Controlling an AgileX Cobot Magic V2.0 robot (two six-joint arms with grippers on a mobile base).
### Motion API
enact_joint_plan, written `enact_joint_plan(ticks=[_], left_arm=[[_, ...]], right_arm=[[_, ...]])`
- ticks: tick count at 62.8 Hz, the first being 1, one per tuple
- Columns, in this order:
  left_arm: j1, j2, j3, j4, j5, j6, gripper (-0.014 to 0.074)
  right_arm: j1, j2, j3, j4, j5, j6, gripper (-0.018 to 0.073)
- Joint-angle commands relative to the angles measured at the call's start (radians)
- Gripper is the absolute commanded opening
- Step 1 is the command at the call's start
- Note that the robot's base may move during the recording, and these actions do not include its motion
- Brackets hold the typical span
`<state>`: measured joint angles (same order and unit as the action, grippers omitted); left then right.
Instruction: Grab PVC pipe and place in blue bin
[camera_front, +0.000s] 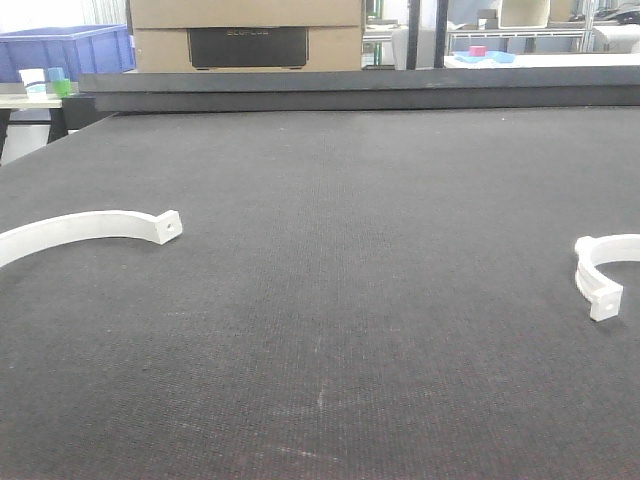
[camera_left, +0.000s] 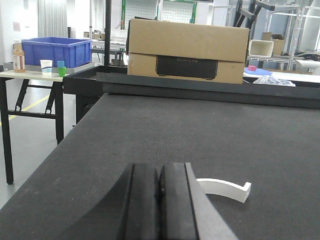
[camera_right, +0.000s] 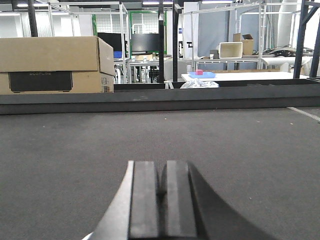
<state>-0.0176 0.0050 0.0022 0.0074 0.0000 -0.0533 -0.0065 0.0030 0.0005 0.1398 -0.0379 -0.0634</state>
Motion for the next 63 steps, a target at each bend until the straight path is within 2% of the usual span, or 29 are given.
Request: enact_joint_plan(ticks=[1,8,29,38,47,55,63], left_arm=[[0.004,-0.005,-0.002,-0.002,-0.017,-0.001,-0.0111],[0.004,-0.005,-0.002,-0.002,-0.017,-0.001,-0.0111],[0.004,-0.005,-0.002,0.007,-0.025,-0.001,-0.0111],[0.004,-0.005,-0.002,-0.007,-0.105,-0.001,-0.0111],[0.004,-0.005,-0.002,-0.007,-0.267,-0.001,-0.0111],[0.004,-0.005,-0.072,-0.007,-0.261,-0.001,-0.0111],[0.004,-0.005,-0.169,0.064,-0.215,0.0,-0.0111]], right_arm=[[0.001,-0.003,0.0,-0.003,-0.022,0.0,-0.0164],[0.001,-0.003,0.0,-0.003,-0.032,0.0,-0.0164],[0.001,-0.003,0.0,-0.003,-0.2,0.0,-0.0164],[0.001,-0.003,0.0,-0.003,-0.333,0.0,-0.0164],[0.001,-0.003,0.0,-0.003,-0.515,0.0,-0.0164],[0.001,-0.003,-0.048,-0.003,-0.511,0.0,-0.0164],[0.001,-0.003,-0.132,-0.003,-0.469,0.0,-0.0164]])
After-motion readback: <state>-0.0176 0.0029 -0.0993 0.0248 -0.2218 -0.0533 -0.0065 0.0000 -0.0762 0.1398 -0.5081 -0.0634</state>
